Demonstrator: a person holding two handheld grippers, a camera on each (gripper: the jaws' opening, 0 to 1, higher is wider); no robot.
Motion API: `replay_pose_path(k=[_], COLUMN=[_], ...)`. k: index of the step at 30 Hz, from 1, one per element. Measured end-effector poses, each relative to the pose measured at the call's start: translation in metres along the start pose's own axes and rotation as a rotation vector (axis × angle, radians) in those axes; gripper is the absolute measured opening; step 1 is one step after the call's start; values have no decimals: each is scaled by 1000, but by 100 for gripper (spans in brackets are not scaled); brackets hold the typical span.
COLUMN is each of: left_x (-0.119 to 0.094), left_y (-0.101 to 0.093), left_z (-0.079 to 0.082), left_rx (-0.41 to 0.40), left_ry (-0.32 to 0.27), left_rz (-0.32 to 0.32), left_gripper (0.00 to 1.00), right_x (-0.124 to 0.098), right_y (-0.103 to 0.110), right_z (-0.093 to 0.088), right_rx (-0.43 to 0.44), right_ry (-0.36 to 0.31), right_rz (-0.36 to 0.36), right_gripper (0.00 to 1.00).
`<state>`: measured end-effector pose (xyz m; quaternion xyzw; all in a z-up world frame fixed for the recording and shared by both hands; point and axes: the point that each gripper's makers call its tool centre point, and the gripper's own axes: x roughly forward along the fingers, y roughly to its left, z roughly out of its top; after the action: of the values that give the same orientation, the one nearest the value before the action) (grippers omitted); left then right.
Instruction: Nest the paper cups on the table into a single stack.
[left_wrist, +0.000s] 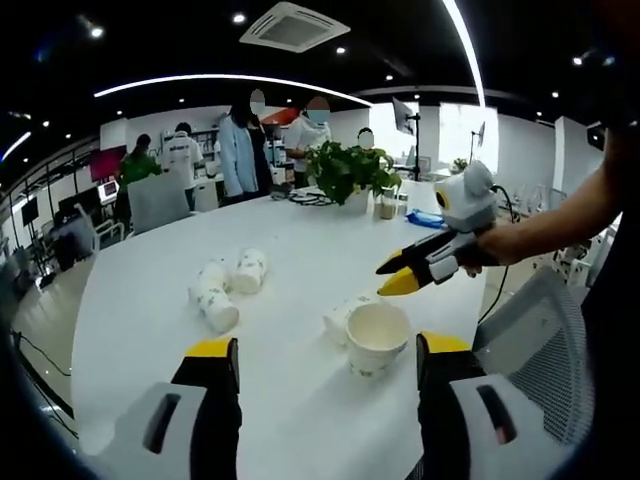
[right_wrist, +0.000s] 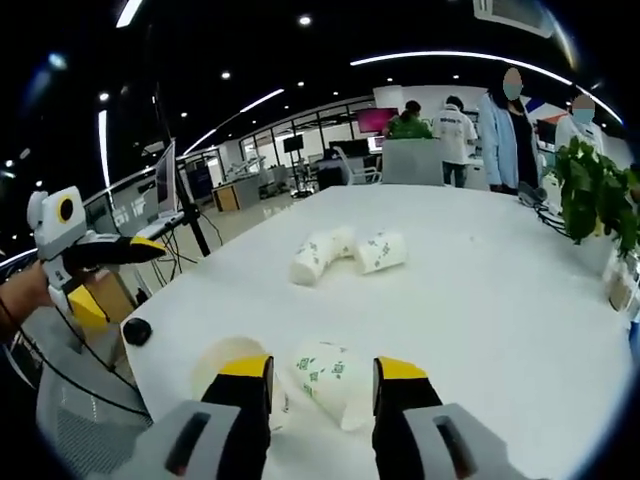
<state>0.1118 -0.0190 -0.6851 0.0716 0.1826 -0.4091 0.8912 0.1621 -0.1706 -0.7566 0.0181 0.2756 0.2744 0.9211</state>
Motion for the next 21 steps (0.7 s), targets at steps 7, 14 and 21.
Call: replay_pose_path(k=[7,14,21], left_x=[1,0,-3], left_y=[-5,-5,-6], left_z=[-2,-3,-4], left_rx=[25,11,14], left_ry=[10,1,-11], left_rz=[-19,-20,-24], left_gripper=[75,80,83], right_x=[8,17,24], right_y=[-9,-15,-12], right_z=[-6,-17,-21], right_rx=[108,198,341], right_ry=[12,31,36], right_rz=[3,8,52], right_gripper=[34,31,27])
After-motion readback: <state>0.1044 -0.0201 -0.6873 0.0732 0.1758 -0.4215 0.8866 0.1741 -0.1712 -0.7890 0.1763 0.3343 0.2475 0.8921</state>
